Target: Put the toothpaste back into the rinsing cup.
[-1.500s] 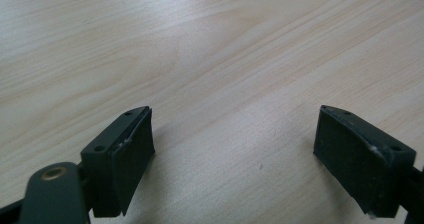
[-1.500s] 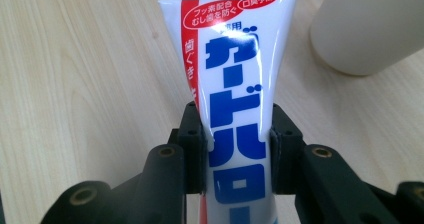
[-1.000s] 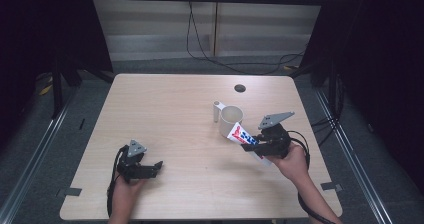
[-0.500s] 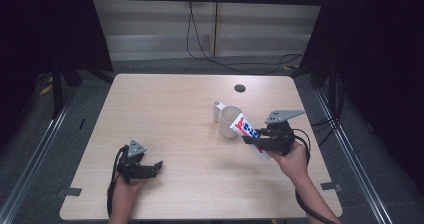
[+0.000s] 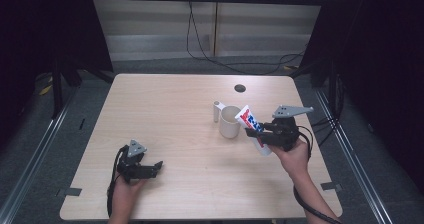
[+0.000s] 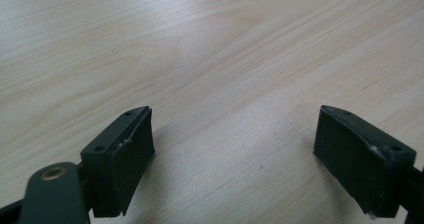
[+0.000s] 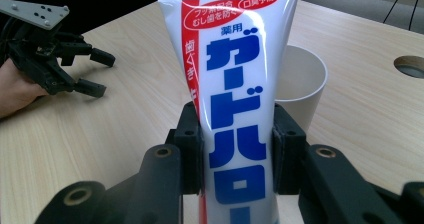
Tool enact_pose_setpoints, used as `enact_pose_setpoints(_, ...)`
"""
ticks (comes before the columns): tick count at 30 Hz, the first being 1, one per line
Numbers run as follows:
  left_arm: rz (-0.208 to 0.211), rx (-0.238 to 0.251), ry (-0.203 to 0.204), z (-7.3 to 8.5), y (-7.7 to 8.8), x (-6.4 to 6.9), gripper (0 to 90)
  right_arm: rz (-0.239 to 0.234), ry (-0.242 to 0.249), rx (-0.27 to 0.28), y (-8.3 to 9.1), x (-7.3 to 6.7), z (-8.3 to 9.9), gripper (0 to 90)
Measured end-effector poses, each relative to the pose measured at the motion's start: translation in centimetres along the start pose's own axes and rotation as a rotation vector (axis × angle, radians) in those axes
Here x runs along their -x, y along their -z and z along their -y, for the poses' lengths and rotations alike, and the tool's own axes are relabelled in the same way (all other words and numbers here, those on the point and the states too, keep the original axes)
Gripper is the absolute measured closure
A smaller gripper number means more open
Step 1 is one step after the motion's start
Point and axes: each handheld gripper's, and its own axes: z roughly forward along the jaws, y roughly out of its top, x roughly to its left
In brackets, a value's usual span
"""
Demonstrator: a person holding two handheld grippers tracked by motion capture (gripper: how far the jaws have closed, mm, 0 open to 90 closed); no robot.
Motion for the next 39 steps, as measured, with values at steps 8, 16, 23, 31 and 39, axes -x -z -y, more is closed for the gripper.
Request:
enact_pose_setpoints(8, 0.001, 0.000, 0.001, 0.0, 0.0, 0.0, 16.0, 0.020, -0.015, 0.034, 0.0, 0.4, -0.4, 64.2)
enact_pose_setpoints(16, -0.002, 0.009, 0.011, 0.0, 0.0, 0.1, 16.0, 0.034, -0.037, 0.067, -0.2, 0.7, -1.3, 63.9)
enact_pose_setpoints(23, 0.000, 0.000, 0.000, 0.0, 0.0, 0.0, 16.1, 0.052, -0.034, 0.090, -0.8, 0.7, -2.1, 63.7)
enact_pose_setpoints(31, 0.001, 0.000, 0.000, 0.0, 0.0, 0.0, 16.1, 0.073, -0.045, 0.138, -1.2, 0.6, -3.0, 63.9)
enact_pose_setpoints(39, 0.001, 0.011, 0.011, 0.0, -0.1, 0.1, 16.1, 0.091, -0.063, 0.169, -1.4, 0.8, -3.6, 63.8)
